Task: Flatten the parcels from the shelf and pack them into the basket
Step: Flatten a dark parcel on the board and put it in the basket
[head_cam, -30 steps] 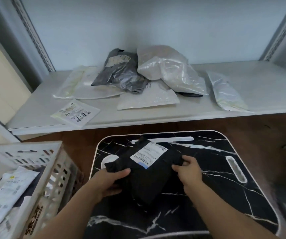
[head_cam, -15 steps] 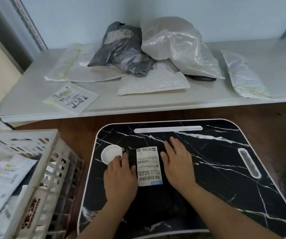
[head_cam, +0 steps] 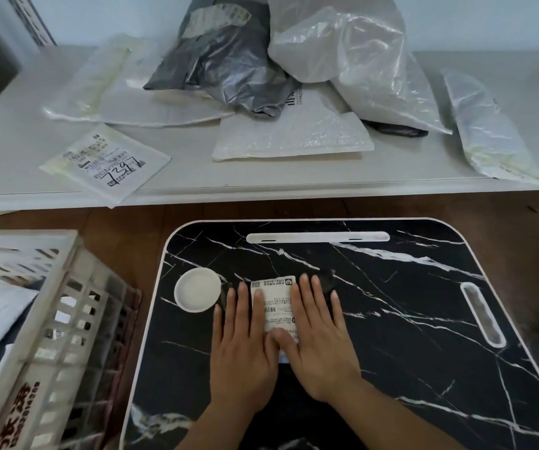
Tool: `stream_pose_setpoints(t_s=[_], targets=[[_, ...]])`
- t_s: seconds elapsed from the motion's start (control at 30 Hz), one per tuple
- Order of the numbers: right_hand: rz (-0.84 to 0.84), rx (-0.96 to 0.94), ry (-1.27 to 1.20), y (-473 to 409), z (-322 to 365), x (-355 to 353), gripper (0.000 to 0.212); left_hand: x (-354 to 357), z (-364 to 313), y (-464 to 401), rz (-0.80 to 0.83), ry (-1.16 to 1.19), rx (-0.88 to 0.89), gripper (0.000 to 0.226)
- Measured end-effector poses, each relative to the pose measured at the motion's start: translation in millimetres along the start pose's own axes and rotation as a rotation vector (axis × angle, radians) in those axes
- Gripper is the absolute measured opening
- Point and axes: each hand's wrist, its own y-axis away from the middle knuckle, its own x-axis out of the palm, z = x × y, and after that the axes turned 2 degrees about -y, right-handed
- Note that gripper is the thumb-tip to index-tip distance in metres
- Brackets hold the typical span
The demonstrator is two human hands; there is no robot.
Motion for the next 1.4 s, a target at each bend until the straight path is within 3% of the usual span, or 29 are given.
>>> stream_pose_setpoints(t_s=[0.4, 0.7, 0.83, 0.97, 1.13, 1.4], targets=[[0.08, 0.034, -0.006, -2.4, 0.7, -0.1, 0.06, -0.4, -3.5, -4.3, 0.081, -0.044, -0.02, 0.058], [0.238, 0.066, -0.041, -7.7, 3.3, -10.2, 0.071, -5.1, -5.1, -9.8, 0.151, -0.075, -0.033, 0.057], [0.341, 0.077, -0.069, -10.6, 4.1, -15.6, 0.061, -15.4, -6.0, -10.2, 0.263, -0.099, -0.044, 0.066], [0.451, 0.074, -0.225, -11.4, -1.8, -32.1, 0.057, -34.9, -6.5, -18.7, 0.384, -0.141, -0.043, 0.058], [0.337, -0.021, -0.15, 31.5, 1.7, -41.2, 0.068, -39.2, -7.2, 8.7, 0.142, -0.094, 0.056, 0.057], [0.25, 0.011, -0.086, 54.0, 6.4, -20.6, 0.065, -1.0, -17.0, 39.6, 0.119, -0.072, 0.01, 0.056]])
